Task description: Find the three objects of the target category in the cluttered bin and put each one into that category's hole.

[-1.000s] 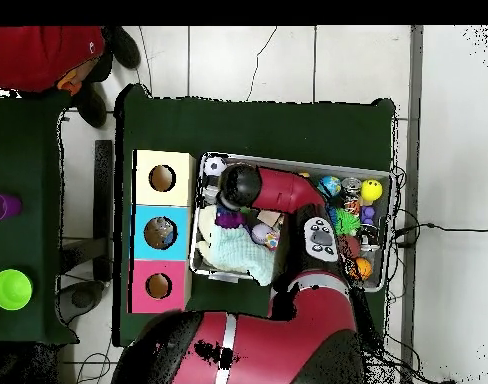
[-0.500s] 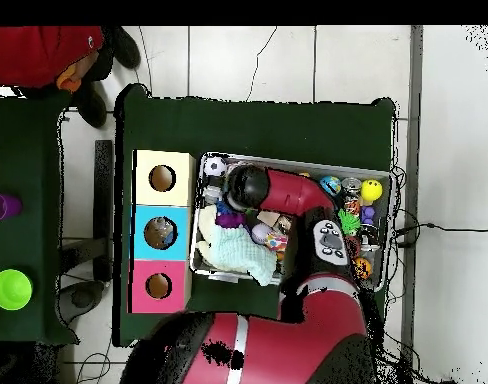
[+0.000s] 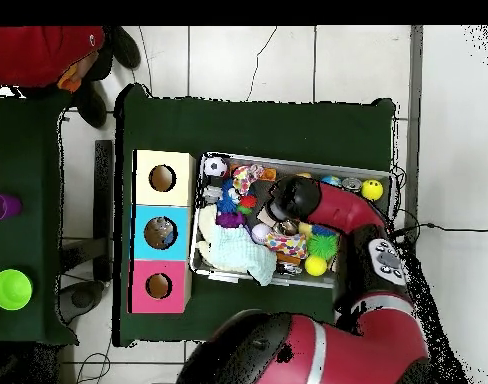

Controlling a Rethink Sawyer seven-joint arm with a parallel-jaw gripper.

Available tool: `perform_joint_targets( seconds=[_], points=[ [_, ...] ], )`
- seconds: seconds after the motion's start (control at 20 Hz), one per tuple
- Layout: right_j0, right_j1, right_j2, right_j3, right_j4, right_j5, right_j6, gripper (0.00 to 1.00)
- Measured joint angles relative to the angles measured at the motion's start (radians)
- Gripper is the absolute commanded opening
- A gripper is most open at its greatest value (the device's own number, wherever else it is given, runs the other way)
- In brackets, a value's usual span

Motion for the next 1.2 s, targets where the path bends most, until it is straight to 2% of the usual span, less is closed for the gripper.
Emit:
perform_joint_targets(
  seconds=[0.3, 0.85, 0.95, 1.2],
  points=[
    [-0.084, 0.006, 0.045, 0.0, -0.044, 0.075, 0.0, 1.0],
    [-0.132, 0.007, 0.1, -0.001, -0.106, 0.119, 0.0, 1.0],
    [-0.139, -0.012, 0.105, 0.01, -0.124, 0.127, 0.0, 1.0],
    [-0.183, -0.138, 0.125, 0.072, -0.151, 0.221, -0.005, 1.0]
  ],
)
